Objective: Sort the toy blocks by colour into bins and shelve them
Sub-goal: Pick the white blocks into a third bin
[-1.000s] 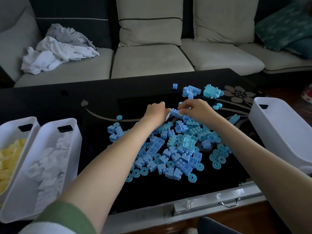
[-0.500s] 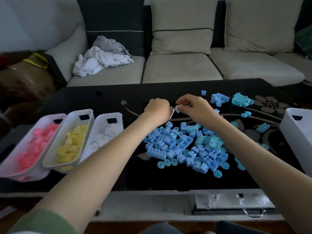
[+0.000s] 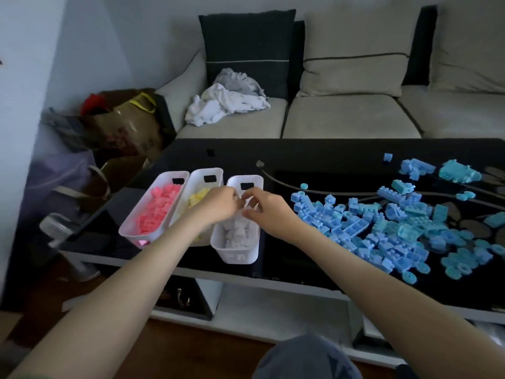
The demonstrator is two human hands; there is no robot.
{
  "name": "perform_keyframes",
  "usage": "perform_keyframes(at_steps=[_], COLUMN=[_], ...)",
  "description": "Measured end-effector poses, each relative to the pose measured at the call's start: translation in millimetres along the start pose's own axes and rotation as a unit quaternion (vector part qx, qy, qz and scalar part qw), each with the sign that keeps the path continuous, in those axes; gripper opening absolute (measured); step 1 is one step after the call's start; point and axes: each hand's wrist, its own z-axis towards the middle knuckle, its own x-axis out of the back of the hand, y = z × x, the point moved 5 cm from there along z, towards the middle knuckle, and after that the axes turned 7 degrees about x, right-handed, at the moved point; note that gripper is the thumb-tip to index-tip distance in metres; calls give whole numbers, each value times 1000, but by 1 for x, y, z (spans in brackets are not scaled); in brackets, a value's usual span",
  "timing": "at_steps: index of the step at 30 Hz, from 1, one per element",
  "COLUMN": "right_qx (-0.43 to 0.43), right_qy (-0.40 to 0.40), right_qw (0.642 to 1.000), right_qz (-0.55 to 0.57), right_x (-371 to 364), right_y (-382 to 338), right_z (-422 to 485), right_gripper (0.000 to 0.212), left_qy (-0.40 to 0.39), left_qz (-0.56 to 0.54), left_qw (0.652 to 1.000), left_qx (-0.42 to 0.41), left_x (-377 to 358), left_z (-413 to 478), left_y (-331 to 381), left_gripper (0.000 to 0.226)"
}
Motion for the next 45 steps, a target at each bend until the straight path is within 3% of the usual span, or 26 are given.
perform_keyframes(at_steps=[3,7,11,14,17,20,22,24,29,31,33,36,42,45], right_qx=[-8,15,-13,-57,-91,-119,-115,-101,-86,-91,-91,-95,-75,-102], right_qy=[-20,-43,32,38,-48,-186,-228,-211,-160,-159,-161,-162,-112,-50], right_qw=[1000,999,999,998,995,975,967,972,980,979,979,978,990,993], right_qz=[-2,-7,5,-13,3,20,5,26,79,87,88,86,38,-37], right_x=[-5,-5,14,26,21,2,-9,-18,-31,-38,-43,-50,-40,-9], right_y=[3,5,16,25,23,13,10,12,19,22,21,19,19,36], right_z=[3,4,6,4,-3,-16,-19,-14,8,15,21,29,32,21], right_gripper=[39,59,45,38,36,63,82,88,65,66,73,81,59,70], left_qy=[16,48,80,138,173,151,118,94,79,71,56,99,114,147], left_qz=[-4,-36,-86,-30,-11,-7,-19,-19,-34,-59,-70,-9,92,110], left_qw=[1000,998,991,989,985,986,991,993,993,989,985,985,978,980], left_qx=[-8,-25,-60,-51,20,63,64,64,84,117,148,139,148,74], left_x=[1,-2,-3,0,2,-5,-12,-15,-6,0,4,12,17,14], left_z=[-2,-5,-6,-6,-7,-2,2,6,7,9,13,12,16,17], left_y=[-8,-18,-25,-39,-55,-68,-72,-78,-89,-93,-95,-86,-54,-11], left_gripper=[27,38,41,40,40,32,20,16,22,30,23,23,36,34])
